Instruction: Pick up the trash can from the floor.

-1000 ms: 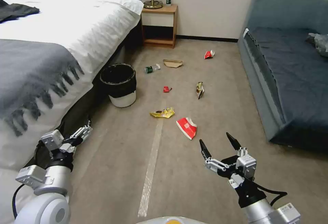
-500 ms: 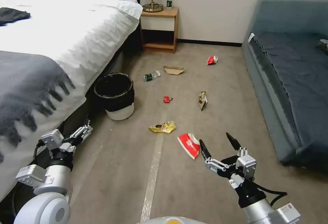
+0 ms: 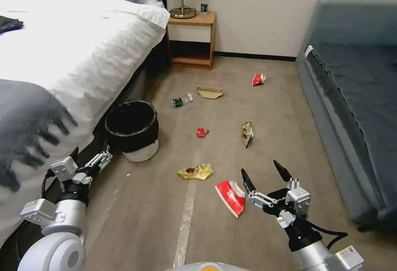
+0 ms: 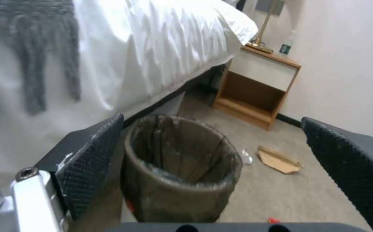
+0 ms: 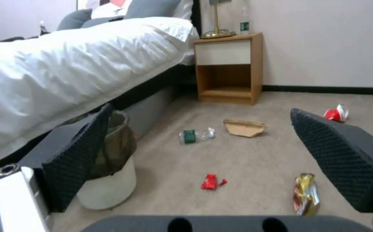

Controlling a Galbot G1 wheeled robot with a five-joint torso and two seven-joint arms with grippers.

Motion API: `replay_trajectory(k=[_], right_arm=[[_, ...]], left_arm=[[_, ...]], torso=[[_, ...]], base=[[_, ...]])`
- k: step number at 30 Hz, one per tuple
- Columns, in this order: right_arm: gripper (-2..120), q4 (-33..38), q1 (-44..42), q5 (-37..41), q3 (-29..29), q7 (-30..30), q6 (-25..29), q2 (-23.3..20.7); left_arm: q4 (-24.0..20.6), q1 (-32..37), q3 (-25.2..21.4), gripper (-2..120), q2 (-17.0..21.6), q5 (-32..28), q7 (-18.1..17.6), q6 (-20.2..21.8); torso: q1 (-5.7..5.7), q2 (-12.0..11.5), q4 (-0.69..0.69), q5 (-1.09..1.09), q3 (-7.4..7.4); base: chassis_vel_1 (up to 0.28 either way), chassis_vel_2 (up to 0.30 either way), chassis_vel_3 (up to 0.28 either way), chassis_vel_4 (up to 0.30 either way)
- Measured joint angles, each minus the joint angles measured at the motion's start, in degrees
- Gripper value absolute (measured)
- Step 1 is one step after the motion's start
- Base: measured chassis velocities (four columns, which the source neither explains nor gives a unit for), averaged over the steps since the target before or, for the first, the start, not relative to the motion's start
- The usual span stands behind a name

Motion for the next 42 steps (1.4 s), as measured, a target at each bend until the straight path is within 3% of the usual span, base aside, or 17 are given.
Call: replay_trajectory(k=[17,28,37,39,42], right_arm=[[100,-0.5,0.4,0.3,0.0,-0.2,0.1,0.0],[100,-1.4,0.9,0.9,0.1,-0.4,0.4,0.0],[100,-1.7,1.6,2.0,0.7,-0.4,0.5,0.0],[100,-1.7,1.6,2.1,0.7,-0.4,0.6,0.0],[100,-1.7,1.7,2.7,1.1,-0.4,0.6,0.0]], left_arm=[[0.7,-0.6,0.0,100,0.0,0.0,-0.3,0.3],[0.8,-1.0,-0.2,100,0.2,-0.7,-1.0,1.2],[1.1,-5.0,-1.3,100,3.3,-10.4,-5.9,6.7],[2.4,-7.1,-1.5,100,5.1,-14.8,-9.4,9.6],[3.4,-8.4,-1.5,100,6.3,-17.6,-11.5,11.4]], torso=[[0.01,0.0,-0.01,0.0,0.01],[0.0,0.0,0.0,0.0,-0.01],[0.0,0.0,-0.01,0.0,-0.01],[0.0,0.0,-0.01,-0.01,0.0],[0.0,0.0,-0.01,-0.02,0.0]], base=[[-0.16,0.161,0.163,-0.162],[-0.012,0.0,-0.001,-0.009],[0.0,0.0,0.0,0.0],[0.0,0.0,0.0,0.0],[0.0,0.0,0.0,0.0]])
